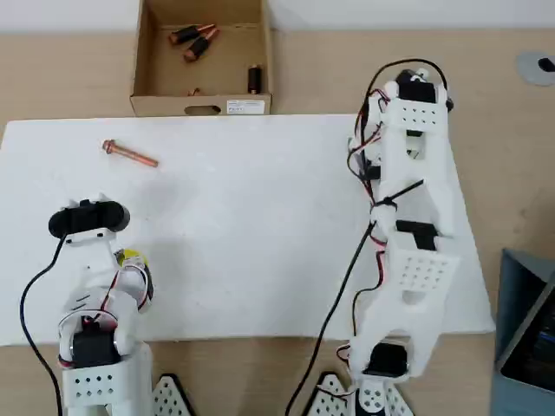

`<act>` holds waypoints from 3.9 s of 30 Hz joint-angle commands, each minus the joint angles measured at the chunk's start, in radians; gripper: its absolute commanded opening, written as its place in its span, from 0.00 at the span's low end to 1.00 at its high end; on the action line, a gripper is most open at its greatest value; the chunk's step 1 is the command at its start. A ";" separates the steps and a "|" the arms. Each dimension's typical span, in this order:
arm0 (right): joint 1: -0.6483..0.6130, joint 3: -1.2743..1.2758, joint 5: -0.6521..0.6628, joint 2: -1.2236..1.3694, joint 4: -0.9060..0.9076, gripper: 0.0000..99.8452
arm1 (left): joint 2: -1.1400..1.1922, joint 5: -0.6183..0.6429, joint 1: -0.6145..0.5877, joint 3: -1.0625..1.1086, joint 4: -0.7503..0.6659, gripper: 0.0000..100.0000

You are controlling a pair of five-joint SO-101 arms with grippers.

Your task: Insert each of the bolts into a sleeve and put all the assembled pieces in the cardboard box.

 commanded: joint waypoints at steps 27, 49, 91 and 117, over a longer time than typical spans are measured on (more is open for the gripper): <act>0.028 -0.263 -0.006 0.203 0.031 0.25 | -0.005 -0.009 -0.009 -0.003 -0.023 0.00; 0.022 -0.403 -0.006 0.328 0.089 0.05 | -0.005 -0.009 -0.009 -0.003 -0.023 0.00; -0.045 -0.559 0.157 0.271 0.203 0.01 | -0.005 -0.009 -0.011 -0.003 -0.023 0.00; -0.079 -0.191 0.552 -0.789 0.209 0.01 | -0.005 -0.009 -0.002 -0.003 -0.023 0.01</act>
